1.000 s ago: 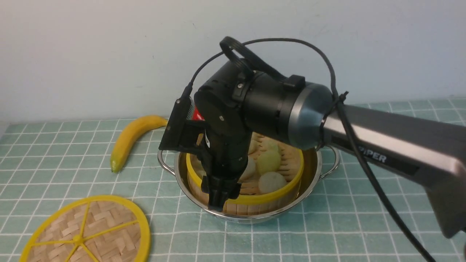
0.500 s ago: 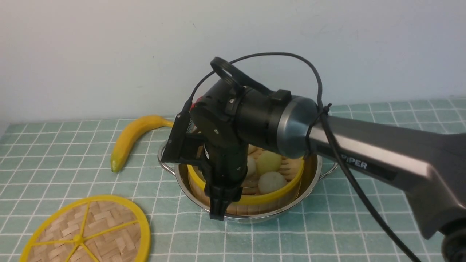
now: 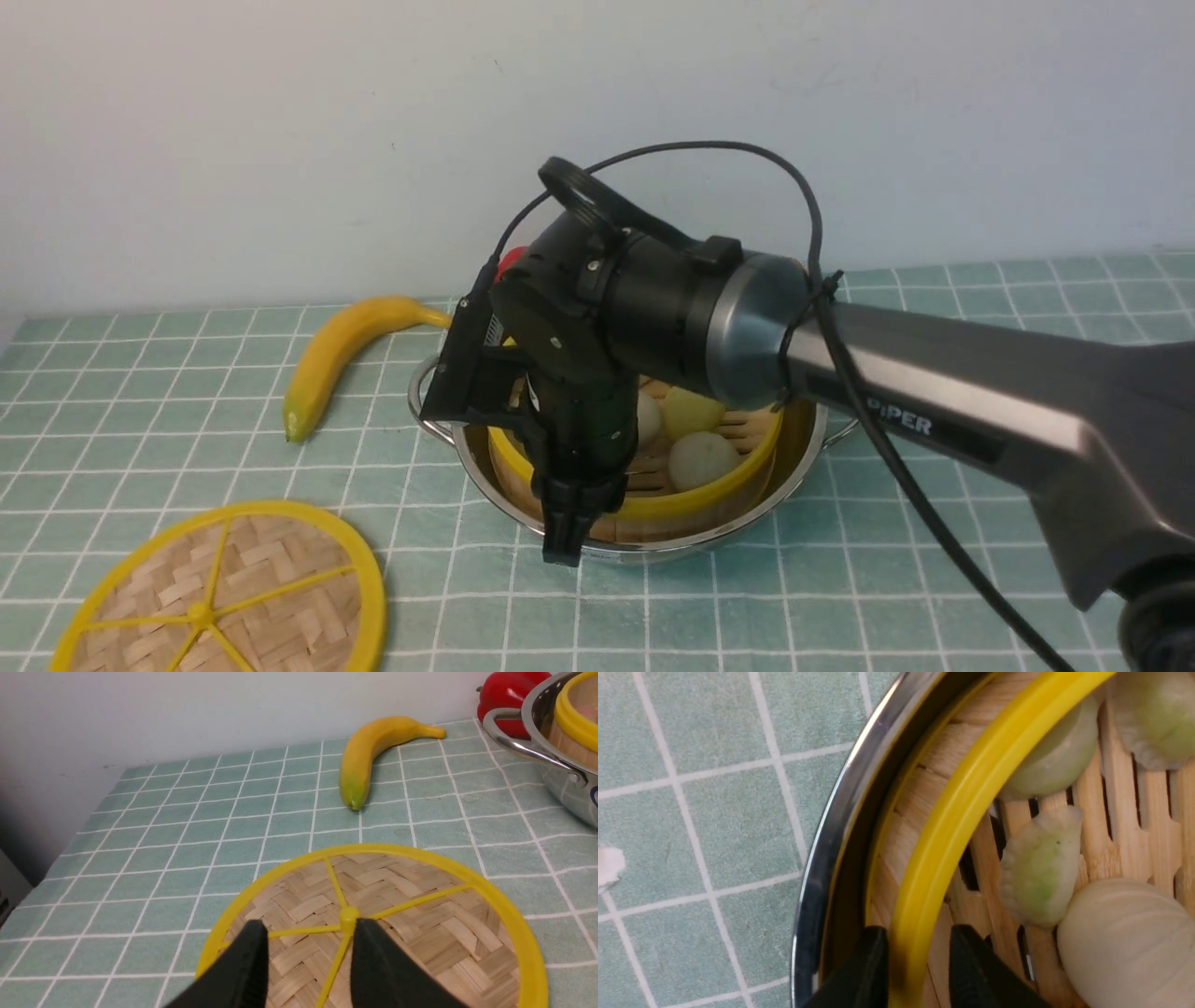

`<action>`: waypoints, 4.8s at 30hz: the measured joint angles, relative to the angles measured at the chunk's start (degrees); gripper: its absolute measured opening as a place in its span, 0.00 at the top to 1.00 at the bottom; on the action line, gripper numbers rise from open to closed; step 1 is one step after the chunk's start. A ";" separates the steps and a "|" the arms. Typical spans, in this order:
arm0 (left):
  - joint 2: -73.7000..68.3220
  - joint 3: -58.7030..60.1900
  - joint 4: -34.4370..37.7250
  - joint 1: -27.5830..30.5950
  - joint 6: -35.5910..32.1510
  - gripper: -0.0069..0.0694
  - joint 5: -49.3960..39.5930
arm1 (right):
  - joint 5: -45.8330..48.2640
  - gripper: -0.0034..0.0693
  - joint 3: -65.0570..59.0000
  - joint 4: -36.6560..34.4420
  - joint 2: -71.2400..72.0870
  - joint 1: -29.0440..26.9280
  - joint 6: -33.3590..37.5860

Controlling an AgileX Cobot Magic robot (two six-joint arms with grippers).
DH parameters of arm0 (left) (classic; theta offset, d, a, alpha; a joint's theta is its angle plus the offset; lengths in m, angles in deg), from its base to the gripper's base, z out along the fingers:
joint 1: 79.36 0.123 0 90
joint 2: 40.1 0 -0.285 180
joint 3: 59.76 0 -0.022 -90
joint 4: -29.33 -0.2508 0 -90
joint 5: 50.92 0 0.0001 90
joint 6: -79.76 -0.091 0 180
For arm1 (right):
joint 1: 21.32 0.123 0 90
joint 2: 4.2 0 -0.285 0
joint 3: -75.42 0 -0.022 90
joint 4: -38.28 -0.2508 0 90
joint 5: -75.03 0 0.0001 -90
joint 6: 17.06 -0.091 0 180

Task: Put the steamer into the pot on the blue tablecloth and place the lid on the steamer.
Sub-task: 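Place the bamboo steamer basket of food into the steel pot with the right gripper, then grasp the bamboo steamer lid lying on the table by its centre knob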

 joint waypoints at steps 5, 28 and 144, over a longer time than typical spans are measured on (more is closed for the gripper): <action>0.00 0.00 0.00 0.00 0.00 0.59 0.00 | -0.05 0.57 0.00 -0.07 0.49 0.00 0.00; 0.00 0.00 0.00 0.00 0.00 0.59 0.00 | -1.76 0.97 0.00 5.64 20.40 -0.07 -18.04; 0.00 0.00 0.63 0.00 0.06 0.59 1.11 | -49.18 0.63 -111.08 -8.68 126.59 -44.77 -18.21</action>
